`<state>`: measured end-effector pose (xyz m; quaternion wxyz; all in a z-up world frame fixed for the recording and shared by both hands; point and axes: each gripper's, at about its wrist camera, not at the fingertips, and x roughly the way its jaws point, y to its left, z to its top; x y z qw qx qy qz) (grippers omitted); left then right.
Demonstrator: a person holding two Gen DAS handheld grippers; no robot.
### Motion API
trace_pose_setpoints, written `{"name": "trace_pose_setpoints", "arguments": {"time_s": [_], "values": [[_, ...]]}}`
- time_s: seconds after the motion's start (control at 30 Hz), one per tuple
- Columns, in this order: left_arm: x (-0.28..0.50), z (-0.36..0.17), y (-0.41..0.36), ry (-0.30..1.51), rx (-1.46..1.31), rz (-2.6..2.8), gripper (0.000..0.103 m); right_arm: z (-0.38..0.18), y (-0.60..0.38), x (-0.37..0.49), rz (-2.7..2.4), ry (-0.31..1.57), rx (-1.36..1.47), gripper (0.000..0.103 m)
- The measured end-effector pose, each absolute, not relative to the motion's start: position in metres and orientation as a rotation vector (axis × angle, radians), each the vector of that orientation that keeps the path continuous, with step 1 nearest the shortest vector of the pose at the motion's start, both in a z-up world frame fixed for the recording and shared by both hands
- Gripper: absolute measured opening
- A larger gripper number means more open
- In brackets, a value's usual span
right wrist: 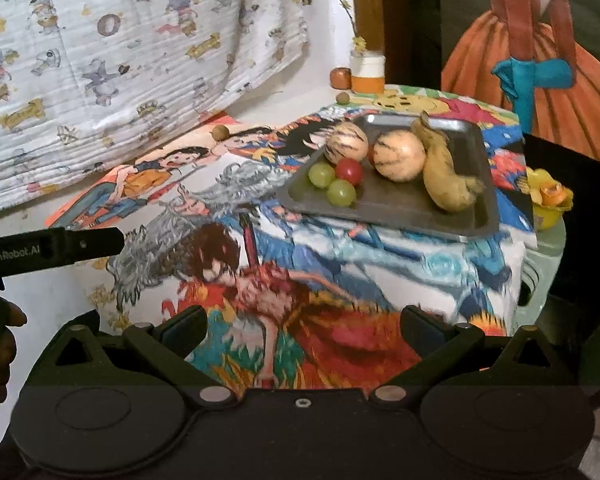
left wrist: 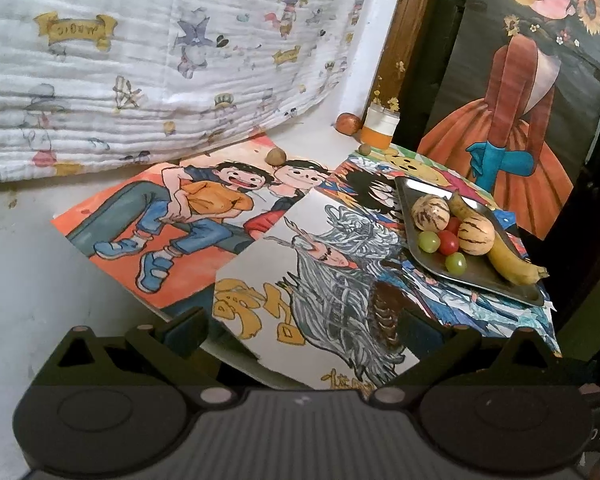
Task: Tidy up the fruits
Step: 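Move both open tools toward the small brown longans beside the jar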
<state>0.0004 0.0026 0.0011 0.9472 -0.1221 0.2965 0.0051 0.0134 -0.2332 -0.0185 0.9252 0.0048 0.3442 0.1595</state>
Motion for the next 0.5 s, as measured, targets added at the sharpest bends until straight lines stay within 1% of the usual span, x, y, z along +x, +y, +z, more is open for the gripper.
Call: {"name": "trace_pose_setpoints", "arguments": {"time_s": [0.2,0.33,0.5], "values": [[0.021,0.014,0.011,0.587,-0.187,0.025,0.103,0.017,-0.225,0.051,0.41,0.657,-0.041,0.102],[0.046,0.029,0.022,0.569,-0.148,0.059,0.103,0.058,-0.217,0.088,0.501,0.609,-0.084,0.102],[0.09,0.047,0.041,0.559,-0.168,0.075,0.103,0.11,-0.198,0.157,0.61,0.612,-0.065,0.102]]}}
